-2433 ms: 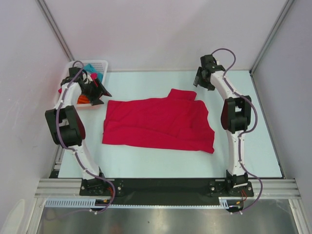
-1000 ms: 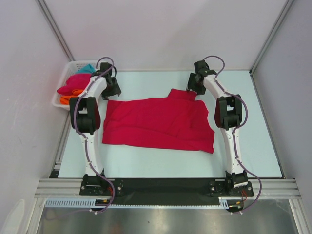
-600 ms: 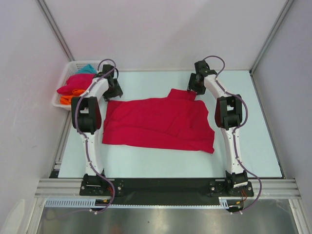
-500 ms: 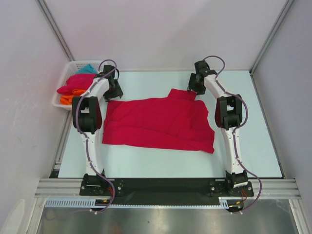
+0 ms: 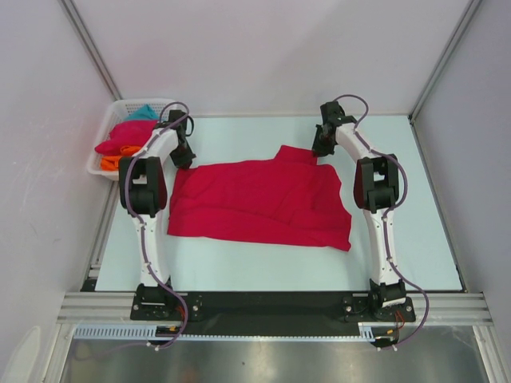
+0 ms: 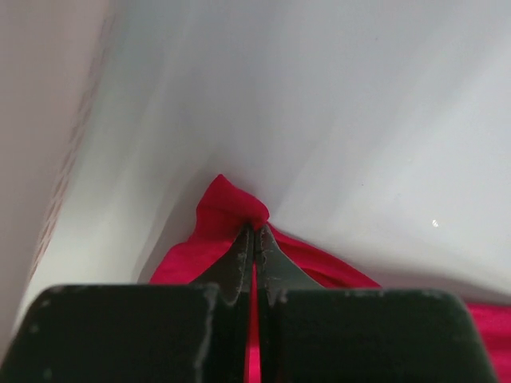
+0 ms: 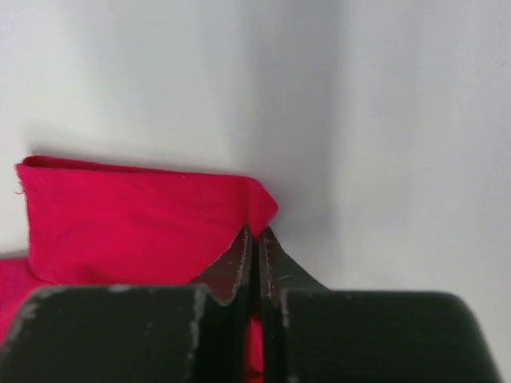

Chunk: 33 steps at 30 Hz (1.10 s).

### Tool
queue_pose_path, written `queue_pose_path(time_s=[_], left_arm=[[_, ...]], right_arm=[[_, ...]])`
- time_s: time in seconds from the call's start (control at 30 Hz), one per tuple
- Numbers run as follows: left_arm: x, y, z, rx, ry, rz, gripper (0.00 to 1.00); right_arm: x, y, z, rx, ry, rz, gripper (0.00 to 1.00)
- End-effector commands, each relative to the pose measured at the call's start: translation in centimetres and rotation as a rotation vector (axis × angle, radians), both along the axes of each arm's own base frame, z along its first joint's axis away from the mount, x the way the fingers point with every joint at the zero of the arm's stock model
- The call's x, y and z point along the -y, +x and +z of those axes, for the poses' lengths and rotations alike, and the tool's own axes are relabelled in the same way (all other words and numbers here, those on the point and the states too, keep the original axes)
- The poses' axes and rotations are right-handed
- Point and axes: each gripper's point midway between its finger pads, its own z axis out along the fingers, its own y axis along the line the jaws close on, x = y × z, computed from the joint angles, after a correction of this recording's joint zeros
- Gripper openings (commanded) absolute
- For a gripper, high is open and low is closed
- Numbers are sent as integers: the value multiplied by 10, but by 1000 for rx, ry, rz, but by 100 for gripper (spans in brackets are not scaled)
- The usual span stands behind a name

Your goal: Fold and stack the t-shirts

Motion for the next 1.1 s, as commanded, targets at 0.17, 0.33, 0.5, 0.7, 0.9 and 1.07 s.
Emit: queue_pose_path(time_s=[0.17,0.33,0.5,0.7,0.9,1.07], left_arm=[[-33,-23,14,-58,71,69,0],[-36,-15,49,2,94,61,0],[-39,-13,70,37,111,56,0],[-41,-9,87,67,119,55,0],[-41,-7,104,99,123,57,0],[-40,-16,108,96,120,57,0]], right_arm=[[13,0,46,66,-24,8,0],[31,11,71,115,-13,-41,0],[41,22,101,179,-18,-57,0],[47,33,132,243,-16,-59,0],[39,29,146,258,27,-17,0],[29,12,147,237,43,15,0]])
